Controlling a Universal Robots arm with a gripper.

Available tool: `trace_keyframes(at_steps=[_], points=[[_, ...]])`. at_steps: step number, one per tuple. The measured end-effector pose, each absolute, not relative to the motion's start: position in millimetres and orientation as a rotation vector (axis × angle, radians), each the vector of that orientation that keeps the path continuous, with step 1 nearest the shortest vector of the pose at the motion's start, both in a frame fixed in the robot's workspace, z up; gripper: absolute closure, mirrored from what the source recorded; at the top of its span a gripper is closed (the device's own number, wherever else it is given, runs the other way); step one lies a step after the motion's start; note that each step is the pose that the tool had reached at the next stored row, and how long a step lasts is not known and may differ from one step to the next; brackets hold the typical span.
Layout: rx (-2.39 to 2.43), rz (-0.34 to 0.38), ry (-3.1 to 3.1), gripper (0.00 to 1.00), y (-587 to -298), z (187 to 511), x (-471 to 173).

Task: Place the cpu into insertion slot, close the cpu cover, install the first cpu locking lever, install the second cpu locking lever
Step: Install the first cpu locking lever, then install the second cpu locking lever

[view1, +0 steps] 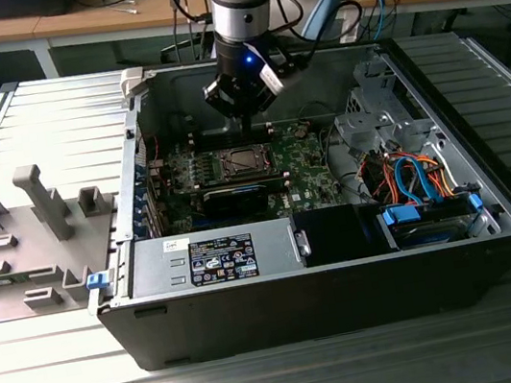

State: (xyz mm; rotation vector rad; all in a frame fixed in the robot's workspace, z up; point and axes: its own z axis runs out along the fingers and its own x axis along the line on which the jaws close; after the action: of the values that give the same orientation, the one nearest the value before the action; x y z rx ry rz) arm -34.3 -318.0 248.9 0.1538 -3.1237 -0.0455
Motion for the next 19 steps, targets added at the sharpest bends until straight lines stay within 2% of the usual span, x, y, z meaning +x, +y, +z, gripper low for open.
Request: trace_keyframes(at_steps=[19], points=[[0.154,-0.046,-3.124,0.89,-320.4,248.9,-34.1]])
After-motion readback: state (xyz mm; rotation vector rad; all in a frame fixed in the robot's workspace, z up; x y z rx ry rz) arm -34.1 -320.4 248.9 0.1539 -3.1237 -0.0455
